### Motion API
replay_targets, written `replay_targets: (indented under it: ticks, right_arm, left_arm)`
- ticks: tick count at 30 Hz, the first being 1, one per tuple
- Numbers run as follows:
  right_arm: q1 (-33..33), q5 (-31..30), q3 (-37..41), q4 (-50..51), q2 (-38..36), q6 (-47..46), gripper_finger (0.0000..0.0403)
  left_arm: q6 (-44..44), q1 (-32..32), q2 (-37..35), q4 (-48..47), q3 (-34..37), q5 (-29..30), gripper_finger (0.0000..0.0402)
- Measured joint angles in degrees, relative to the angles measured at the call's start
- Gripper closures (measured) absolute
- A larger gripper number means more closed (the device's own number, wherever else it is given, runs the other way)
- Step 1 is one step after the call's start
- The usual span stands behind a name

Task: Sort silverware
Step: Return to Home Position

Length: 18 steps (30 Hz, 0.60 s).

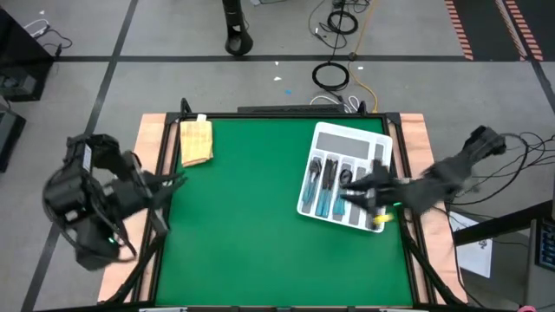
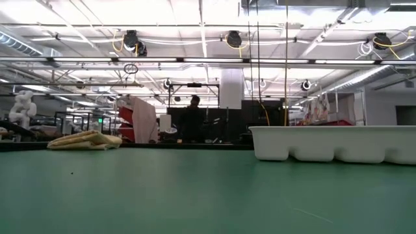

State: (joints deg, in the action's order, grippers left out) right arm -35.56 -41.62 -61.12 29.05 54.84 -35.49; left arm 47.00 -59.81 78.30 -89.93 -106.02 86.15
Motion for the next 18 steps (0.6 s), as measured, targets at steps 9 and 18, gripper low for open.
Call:
replay_targets:
  ticks: [9, 18]
  right_arm:
    - [-10.54, -18.49, 13.57, 10.73, -20.53, -6.75, 0.0273]
    - [-10.68, -0.01, 57.38, -72.38, -26.17, 13.61, 0.0282]
  left_arm:
    - [23.41, -3.53, -18.22, -0.11, 27.55, 3.41, 0.0350]
    - [45.26, -3.67, -22.57, 15.38, 56.39, 3.89, 0.0350]
